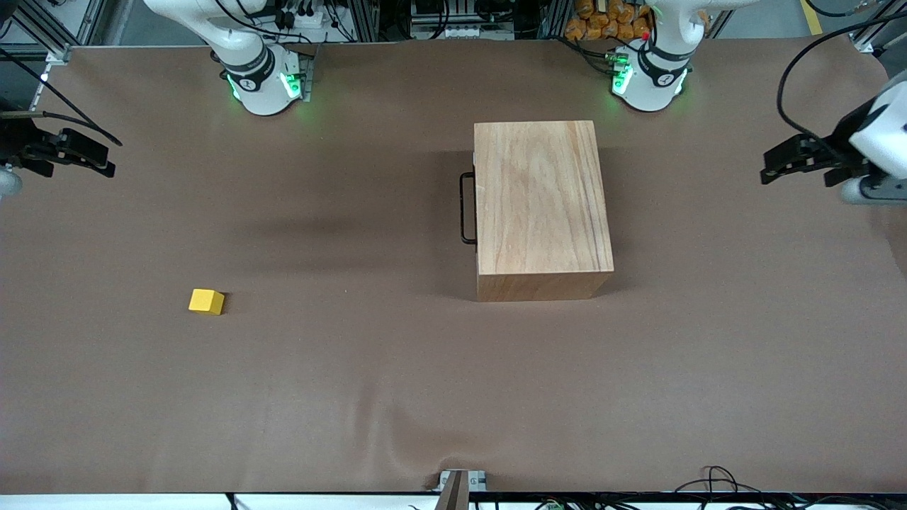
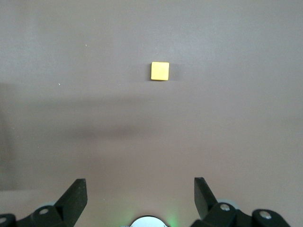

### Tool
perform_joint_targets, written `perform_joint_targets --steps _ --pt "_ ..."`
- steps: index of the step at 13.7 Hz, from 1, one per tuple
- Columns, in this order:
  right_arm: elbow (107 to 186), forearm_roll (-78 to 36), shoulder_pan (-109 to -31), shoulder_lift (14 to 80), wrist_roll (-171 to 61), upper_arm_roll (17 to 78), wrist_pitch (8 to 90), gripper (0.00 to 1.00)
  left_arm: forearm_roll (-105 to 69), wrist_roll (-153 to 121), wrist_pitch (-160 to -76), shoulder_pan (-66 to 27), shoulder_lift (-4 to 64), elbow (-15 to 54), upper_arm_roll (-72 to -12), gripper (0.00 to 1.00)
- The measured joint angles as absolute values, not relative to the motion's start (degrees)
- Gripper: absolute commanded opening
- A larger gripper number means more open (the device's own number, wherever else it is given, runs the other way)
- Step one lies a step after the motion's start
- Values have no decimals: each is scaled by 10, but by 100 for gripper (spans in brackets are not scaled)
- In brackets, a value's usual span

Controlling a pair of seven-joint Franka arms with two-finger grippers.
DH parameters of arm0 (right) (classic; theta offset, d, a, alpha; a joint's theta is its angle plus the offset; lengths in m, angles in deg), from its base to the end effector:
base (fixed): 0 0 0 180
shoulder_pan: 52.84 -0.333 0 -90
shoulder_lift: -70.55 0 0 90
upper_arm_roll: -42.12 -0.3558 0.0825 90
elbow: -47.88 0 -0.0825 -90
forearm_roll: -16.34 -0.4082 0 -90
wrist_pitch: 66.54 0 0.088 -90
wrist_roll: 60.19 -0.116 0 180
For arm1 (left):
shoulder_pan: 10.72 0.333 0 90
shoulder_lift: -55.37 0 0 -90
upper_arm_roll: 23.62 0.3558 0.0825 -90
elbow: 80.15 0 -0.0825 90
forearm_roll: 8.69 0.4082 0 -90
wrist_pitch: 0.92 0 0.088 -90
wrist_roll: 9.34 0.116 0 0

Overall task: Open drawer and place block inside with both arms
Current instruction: 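Move the left gripper from rest toward the wooden box, then reach the left gripper over the box to the black drawer handle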

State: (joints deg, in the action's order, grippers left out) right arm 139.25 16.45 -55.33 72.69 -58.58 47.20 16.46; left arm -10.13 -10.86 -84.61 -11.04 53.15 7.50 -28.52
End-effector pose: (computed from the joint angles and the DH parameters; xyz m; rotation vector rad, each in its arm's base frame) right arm 0.5505 -0.0262 0.6547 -3.1315 0.0266 0.1705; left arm 0.5766 -0.0548 0.6441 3.1132 -0.1029 -0.1702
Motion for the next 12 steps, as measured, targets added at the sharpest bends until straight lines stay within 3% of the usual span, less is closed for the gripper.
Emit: perform_joint_targets --steps 5,12 --pt "1394 164 -553 726 -586 472 163 100 -101 -183 -846 -152 515 73 -352 100" --pt "1411 164 -552 723 -586 472 163 100 -102 -419 -847 -267 487 50 -361 100"
